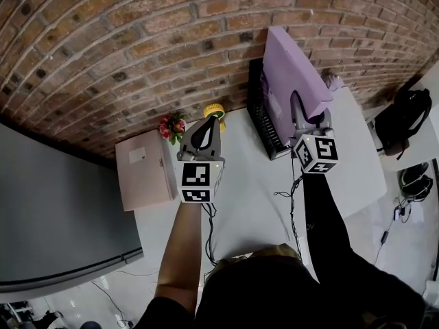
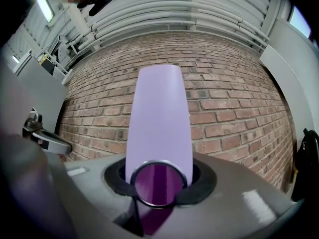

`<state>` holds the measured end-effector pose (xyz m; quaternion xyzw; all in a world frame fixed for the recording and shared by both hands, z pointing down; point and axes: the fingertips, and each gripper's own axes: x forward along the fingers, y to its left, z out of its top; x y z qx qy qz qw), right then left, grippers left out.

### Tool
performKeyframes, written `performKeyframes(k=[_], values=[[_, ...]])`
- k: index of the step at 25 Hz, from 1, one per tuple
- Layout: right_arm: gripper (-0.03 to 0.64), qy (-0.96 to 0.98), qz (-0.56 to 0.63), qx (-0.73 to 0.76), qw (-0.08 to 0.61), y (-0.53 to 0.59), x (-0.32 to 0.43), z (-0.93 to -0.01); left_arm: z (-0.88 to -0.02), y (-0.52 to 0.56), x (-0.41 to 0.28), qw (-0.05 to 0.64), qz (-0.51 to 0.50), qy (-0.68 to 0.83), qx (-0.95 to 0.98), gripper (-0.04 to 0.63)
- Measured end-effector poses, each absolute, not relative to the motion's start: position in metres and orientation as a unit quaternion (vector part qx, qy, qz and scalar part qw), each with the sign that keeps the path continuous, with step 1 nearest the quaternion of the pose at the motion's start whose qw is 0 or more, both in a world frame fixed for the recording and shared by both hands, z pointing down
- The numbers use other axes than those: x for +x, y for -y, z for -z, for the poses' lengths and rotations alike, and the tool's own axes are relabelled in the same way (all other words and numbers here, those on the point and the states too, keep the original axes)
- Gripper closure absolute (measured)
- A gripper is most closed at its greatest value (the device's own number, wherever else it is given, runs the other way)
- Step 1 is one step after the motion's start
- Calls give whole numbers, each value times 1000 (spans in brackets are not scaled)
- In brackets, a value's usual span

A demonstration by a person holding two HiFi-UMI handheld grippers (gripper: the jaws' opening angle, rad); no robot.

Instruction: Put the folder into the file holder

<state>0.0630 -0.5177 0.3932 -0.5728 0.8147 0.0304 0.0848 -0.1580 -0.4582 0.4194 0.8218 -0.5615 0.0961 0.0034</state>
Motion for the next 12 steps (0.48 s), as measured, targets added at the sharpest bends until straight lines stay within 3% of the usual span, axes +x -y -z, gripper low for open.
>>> performKeyframes(k=[12], values=[[483, -817, -20, -571, 76, 519, 61, -420, -424, 461, -153, 6, -100, 561, 822, 586]])
